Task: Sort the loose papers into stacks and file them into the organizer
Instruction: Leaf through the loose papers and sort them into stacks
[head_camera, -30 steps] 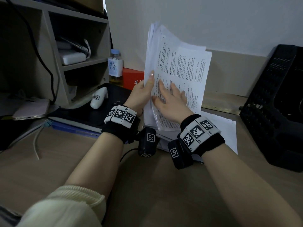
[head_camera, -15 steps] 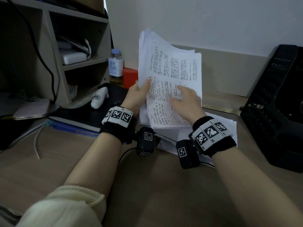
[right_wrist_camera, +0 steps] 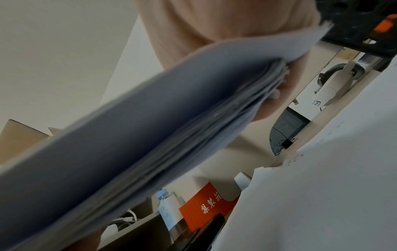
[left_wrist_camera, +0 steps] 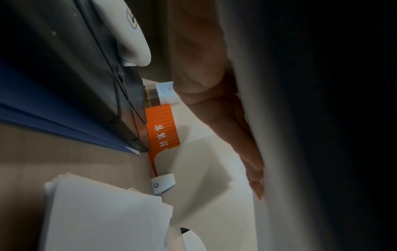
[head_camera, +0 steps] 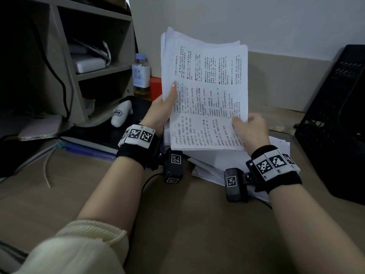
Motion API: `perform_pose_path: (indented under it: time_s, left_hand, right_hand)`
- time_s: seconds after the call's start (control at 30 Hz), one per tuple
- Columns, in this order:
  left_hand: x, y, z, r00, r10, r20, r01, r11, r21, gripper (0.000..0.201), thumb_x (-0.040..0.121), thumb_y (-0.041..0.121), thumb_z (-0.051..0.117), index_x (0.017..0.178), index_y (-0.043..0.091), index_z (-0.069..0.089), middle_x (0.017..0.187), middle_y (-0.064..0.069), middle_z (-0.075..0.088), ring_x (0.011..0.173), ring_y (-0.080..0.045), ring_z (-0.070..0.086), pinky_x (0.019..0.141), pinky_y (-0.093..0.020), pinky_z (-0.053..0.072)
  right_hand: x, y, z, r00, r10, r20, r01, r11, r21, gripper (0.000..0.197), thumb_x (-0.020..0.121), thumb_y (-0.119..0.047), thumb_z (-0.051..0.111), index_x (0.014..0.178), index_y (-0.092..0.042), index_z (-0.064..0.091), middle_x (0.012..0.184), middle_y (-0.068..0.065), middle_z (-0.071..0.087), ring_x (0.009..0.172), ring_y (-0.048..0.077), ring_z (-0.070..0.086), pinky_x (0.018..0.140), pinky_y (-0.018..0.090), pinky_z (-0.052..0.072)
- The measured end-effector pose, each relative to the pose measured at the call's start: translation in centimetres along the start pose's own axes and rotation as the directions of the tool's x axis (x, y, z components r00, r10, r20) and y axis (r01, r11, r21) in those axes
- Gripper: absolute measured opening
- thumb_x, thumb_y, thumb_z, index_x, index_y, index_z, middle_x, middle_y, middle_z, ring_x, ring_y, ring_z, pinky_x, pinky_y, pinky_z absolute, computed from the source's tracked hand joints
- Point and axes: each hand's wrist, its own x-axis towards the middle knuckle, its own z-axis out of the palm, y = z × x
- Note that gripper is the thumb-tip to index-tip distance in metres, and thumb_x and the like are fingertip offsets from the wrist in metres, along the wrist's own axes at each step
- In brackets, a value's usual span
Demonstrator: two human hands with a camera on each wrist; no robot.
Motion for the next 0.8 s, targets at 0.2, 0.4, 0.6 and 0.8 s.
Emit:
perform_pose_path:
  time_s: [0.2, 0.4, 0.6, 0.8]
  left_hand:
    - [-0.2, 0.1, 0.3, 0.997, 0.016, 0.074, -0.014, 1.000, -0.026, 0.028, 0.093, 0.028, 0.063, 0.119, 0.016, 0.062, 0.116, -0.004, 0.071, 0.103, -0.019, 0.070, 0.091, -0.038, 0.056]
    - [-0.2, -0.2, 0.6, 0.994, 0.102, 0.030, -0.102, 0.995, -0.015, 0.023, 0.093, 0.020, 0.063, 0.115, 0.012, 0.064, 0.113, -0.004, 0.072, 0.101, -0.019, 0.071, 0.085, -0.034, 0.058]
    - [-0.5, -0.7, 2.2, 0.971, 0.239, -0.001, -0.239, 0.970, -0.042, 0.014, 0.095, 0.023, 0.060, 0.108, 0.022, 0.067, 0.112, -0.004, 0.071, 0.104, -0.020, 0.069, 0.090, -0.040, 0.057]
    - [-0.6, -1.6, 2.9, 0.968, 0.219, 0.125, -0.220, 0.975, -0.002, 0.020, 0.096, 0.028, 0.058, 0.114, 0.028, 0.066, 0.119, 0.000, 0.069, 0.113, -0.017, 0.065, 0.097, -0.042, 0.052]
  right_hand:
    - [-0.8, 0.0, -0.1, 0.999, -0.013, -0.042, 0.019, 0.991, 0.134, 0.030, 0.077, -0.040, 0.062, 0.102, -0.023, 0.058, 0.095, -0.008, 0.069, 0.086, 0.018, 0.069, 0.080, 0.046, 0.057]
    - [-1.0, -0.4, -0.6, 0.982, -0.133, -0.132, 0.153, 0.975, 0.159, 0.023, 0.087, -0.018, 0.066, 0.103, -0.017, 0.049, 0.097, -0.005, 0.064, 0.089, 0.017, 0.066, 0.082, 0.040, 0.056]
    - [-1.7, -0.9, -0.9, 0.942, -0.252, -0.221, 0.300, 0.928, 0.222, 0.021, 0.091, -0.009, 0.060, 0.102, -0.019, 0.045, 0.103, -0.006, 0.063, 0.095, 0.012, 0.064, 0.076, 0.023, 0.051]
    - [-1.5, -0.4, -0.6, 0.950, -0.260, -0.176, 0.299, 0.918, 0.259, 0.022, 0.089, -0.003, 0.059, 0.101, -0.017, 0.047, 0.100, -0.006, 0.062, 0.096, 0.015, 0.063, 0.080, 0.030, 0.054]
